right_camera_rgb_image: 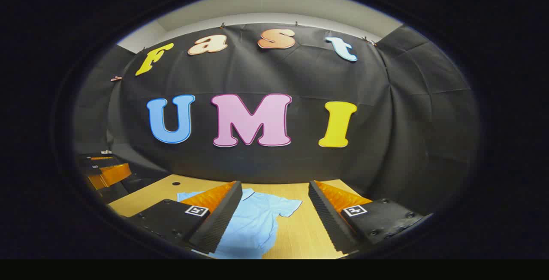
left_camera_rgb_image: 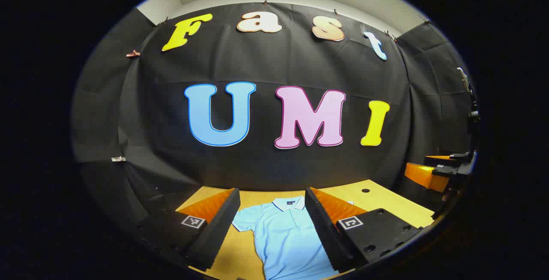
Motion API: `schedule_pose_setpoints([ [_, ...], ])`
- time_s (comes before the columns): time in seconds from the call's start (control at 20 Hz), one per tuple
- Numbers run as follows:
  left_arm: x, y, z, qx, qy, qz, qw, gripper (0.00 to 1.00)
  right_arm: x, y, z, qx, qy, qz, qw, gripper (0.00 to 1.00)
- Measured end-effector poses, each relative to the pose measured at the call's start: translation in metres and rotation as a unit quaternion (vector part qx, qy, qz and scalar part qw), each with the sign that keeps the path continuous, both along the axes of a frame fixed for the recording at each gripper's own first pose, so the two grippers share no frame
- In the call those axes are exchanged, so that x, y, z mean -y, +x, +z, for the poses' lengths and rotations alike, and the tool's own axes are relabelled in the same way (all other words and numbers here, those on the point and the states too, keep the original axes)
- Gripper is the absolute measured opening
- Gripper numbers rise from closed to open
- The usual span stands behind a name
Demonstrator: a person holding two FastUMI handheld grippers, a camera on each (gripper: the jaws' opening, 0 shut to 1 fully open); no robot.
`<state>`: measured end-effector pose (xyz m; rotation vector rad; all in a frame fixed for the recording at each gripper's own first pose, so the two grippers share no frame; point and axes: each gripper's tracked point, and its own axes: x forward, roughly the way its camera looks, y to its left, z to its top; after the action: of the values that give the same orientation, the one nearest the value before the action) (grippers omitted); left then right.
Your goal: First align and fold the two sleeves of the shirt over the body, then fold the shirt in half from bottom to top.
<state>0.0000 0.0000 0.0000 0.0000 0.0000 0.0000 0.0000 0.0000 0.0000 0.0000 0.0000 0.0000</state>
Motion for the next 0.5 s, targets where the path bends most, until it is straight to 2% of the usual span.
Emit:
schedule_pose_setpoints([
  [0.05, 0.001, 0.0, 0.0, 0.0, 0.001, 0.0, 1.0, 0.92, 0.001, 0.0, 0.0, 0.0, -0.001, 0.0, 1.0, 0.97],
  [0.1, 0.001, 0.0, -0.001, -0.002, 0.002, 0.0, 1.0, 0.97, 0.003, -0.001, -0.001, 0.0, -0.001, -0.001, 1.0, 0.97],
  [0.2, 0.003, 0.001, -0.001, -0.002, 0.003, -0.001, 1.0, 0.96, 0.006, 0.0, -0.001, -0.001, 0.0, -0.003, 1.0, 0.97],
  [0.25, 0.003, 0.002, -0.001, -0.001, 0.003, -0.001, 1.0, 0.92, 0.008, 0.0, -0.001, -0.001, 0.0, -0.005, 1.0, 0.97],
  [0.3, 0.003, 0.004, -0.002, 0.0, 0.004, 0.0, 1.0, 0.96, 0.01, 0.001, -0.002, -0.002, -0.004, -0.007, 1.0, 0.97],
  [0.35, 0.003, 0.005, 0.0, 0.001, 0.004, 0.0, 1.0, 0.92, 0.011, 0.002, -0.002, -0.002, -0.011, -0.01, 1.0, 0.97],
  [0.4, 0.003, 0.006, -0.001, 0.001, 0.004, 0.0, 1.0, 0.92, 0.012, 0.002, -0.002, -0.001, -0.014, -0.01, 1.0, 0.97],
  [0.45, 0.004, 0.008, -0.001, 0.001, 0.004, -0.001, 1.0, 0.96, 0.012, 0.003, -0.002, 0.0, -0.012, -0.009, 1.0, 0.97],
  [0.5, 0.004, 0.009, -0.001, 0.001, 0.005, -0.002, 1.0, 0.97, 0.012, 0.005, -0.002, 0.0, -0.01, -0.009, 1.0, 0.97],
])
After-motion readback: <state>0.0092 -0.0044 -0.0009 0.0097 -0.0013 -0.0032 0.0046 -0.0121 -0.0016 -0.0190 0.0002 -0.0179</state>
